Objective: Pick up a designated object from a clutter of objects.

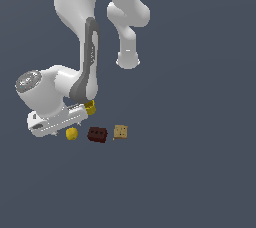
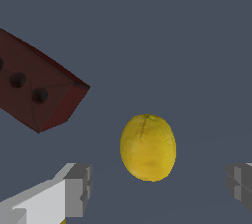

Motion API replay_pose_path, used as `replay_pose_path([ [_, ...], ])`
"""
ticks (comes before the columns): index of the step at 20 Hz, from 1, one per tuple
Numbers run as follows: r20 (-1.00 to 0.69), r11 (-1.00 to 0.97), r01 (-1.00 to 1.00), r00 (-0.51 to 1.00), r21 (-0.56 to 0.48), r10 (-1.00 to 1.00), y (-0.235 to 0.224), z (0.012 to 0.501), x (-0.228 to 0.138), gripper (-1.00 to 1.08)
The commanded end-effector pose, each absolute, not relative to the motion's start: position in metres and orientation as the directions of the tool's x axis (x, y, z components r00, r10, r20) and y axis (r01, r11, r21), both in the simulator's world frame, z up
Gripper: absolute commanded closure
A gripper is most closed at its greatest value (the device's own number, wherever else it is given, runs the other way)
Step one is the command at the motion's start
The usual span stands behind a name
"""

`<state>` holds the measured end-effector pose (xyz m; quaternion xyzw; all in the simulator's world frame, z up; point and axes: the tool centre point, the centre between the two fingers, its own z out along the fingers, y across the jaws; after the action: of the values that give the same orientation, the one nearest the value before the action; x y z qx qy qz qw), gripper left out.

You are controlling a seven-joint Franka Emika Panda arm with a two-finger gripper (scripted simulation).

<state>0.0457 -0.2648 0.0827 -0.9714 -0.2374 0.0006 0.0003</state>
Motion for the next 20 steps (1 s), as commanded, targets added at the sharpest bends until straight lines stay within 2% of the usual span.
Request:
replay_pose_path([
  [1,0.000,-0.887,0.462,0.887,-0.001,0.462,-0.264,0.083,0.046,-0.92],
  [17,0.000,-0.886,0.464,0.886,0.000,0.464,-0.265,0.032,0.046,-0.92],
  [18,0.000,-0.886,0.464,0.886,0.000,0.464,-0.265,0.032,0.046,1.08],
  [20,0.000,-0.886,0.464,0.886,0.000,0.464,-0.265,0.032,0.046,1.08],
])
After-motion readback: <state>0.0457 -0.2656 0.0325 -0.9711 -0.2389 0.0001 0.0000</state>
